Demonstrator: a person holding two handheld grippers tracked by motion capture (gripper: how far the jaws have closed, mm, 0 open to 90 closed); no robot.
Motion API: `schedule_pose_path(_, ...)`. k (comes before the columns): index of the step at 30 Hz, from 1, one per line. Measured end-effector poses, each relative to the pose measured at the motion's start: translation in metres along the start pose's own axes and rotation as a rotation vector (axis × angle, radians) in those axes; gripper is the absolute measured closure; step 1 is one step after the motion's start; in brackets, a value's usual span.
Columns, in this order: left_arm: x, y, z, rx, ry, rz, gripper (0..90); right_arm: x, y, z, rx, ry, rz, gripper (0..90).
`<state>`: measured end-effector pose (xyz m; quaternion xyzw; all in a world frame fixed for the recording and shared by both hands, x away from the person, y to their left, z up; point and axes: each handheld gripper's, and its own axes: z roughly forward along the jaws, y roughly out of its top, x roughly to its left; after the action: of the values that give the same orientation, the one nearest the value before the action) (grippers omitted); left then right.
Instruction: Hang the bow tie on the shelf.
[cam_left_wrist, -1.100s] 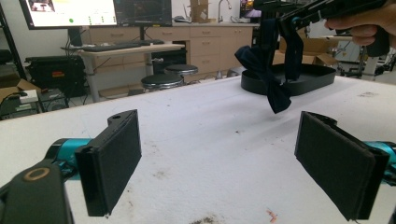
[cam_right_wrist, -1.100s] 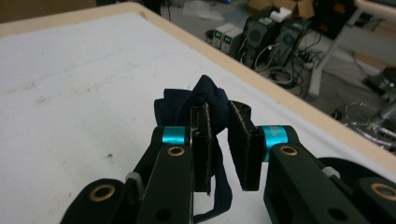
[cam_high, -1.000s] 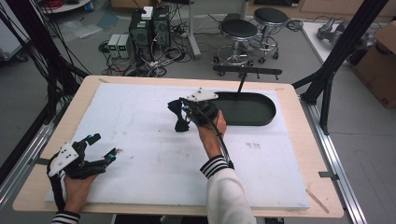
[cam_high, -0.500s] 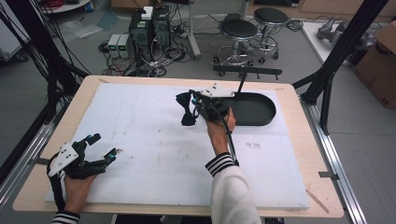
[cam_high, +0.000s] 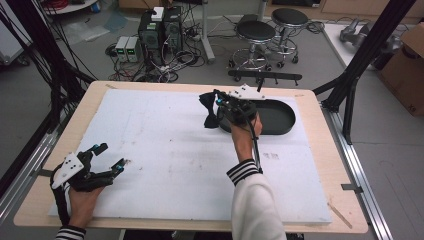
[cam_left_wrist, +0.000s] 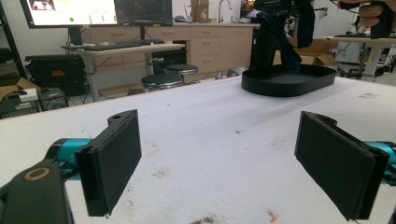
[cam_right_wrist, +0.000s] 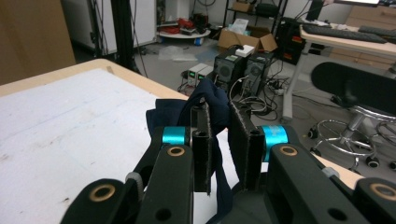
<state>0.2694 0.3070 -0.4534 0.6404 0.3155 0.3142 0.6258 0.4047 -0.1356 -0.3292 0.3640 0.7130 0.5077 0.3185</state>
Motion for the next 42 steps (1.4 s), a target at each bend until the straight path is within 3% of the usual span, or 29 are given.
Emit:
schedule_pose_path(8,0.0,0.0,0.0,0.001,0.0,-0.001,15.1,-0.016,0.011,-0.003,-0.007,-0.023,-0.005,79.2)
schedule_pose_path(13,0.0,0.0,0.0,-0.002,0.001,0.0,15.1,-0.03,0.007,-0.004,-0.007,-0.039,0.037,79.1)
schedule_pose_path(23,0.0,0.0,0.0,0.001,0.001,-0.001,15.1,-0.052,0.021,-0.007,-0.026,-0.065,0.042,79.2)
schedule_pose_path(35,0.001,0.0,0.0,0.0,0.003,-0.004,15.1,-0.059,0.027,0.003,-0.017,-0.078,0.019,79.1)
schedule_pose_path(42,0.001,0.0,0.0,-0.002,0.003,-0.007,15.1,-0.07,0.029,0.01,0.008,-0.104,0.019,79.1)
